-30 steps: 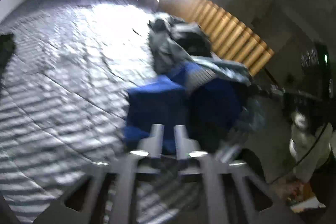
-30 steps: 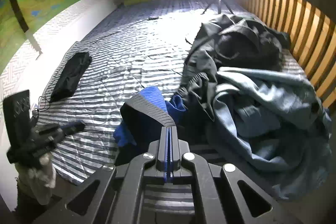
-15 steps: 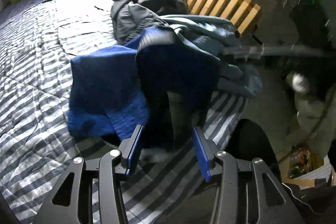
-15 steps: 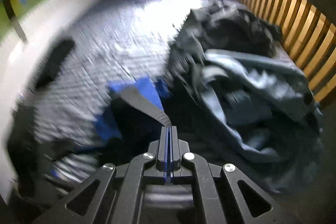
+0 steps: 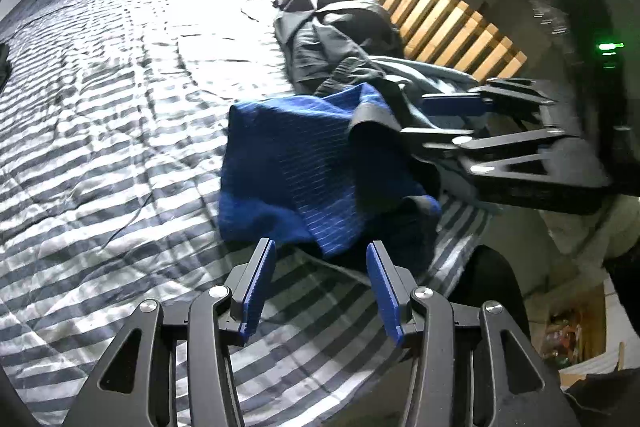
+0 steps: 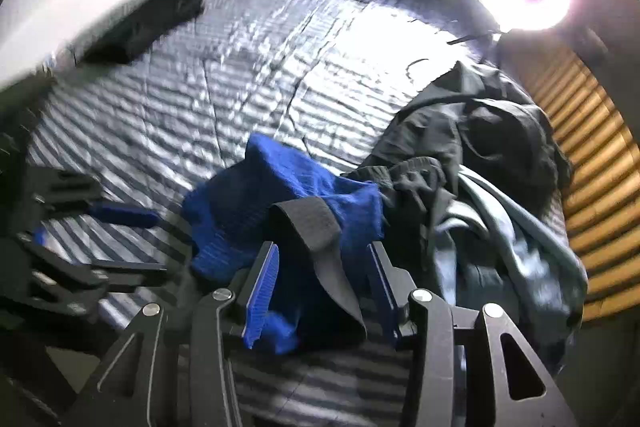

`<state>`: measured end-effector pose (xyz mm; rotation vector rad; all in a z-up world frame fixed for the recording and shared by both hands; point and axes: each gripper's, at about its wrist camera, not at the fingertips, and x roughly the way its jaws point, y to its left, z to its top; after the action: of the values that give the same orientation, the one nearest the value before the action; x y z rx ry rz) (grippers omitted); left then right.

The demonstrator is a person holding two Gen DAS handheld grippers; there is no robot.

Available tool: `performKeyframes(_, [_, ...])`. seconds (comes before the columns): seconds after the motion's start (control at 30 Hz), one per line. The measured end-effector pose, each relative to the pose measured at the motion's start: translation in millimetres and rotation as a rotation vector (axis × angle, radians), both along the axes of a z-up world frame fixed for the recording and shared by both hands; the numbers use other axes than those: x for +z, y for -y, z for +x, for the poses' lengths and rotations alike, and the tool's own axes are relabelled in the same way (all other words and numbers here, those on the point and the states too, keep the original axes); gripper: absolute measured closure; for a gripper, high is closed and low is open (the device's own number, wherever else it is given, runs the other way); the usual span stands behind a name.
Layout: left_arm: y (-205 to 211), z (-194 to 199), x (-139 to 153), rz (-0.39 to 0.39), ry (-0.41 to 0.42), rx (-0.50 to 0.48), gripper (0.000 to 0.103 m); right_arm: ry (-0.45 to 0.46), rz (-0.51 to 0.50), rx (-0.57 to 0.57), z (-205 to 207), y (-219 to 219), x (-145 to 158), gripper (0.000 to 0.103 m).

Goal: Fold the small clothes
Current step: 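Grasp the black waistband with the left tool while the right tool holds it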

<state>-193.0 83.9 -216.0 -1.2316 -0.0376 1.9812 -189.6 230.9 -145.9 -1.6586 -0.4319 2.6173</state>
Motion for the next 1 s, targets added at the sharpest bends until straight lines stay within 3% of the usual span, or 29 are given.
performKeyframes(0.13, [2,-2,-6,-0.017,0.006,0.004,0.052,0.031,0.046,-0.029,-15,-10,-24,0.062])
performKeyframes(0.2, [2,-3,-6,-0.022,0.005,0.010,0.052,0.031,0.024,-0.058,-18,-20,-26,0.077])
performKeyframes(0.23, [3,-4,-6,-0.024,0.005,0.015,0.052,0.032,0.015,-0.074,-19,-24,-26,0.099])
performKeyframes(0.27, [5,-5,-6,-0.024,0.002,0.021,0.052,0.019,-0.006,-0.098,-17,-30,-21,0.101])
performKeyframes(0.6, [-4,-3,-2,-0.051,-0.036,-0.007,0.052,-0.178,-0.155,-0.351,51,-108,58,0.101])
performKeyframes(0.8, [-22,5,-6,-0.055,-0.035,-0.049,0.050,-0.149,-0.197,-0.429,69,-141,56,0.101])
performKeyframes(1.0, [-35,10,-11,-0.098,-0.088,-0.074,0.038,-0.166,-0.250,-0.507,85,-168,52,0.101])
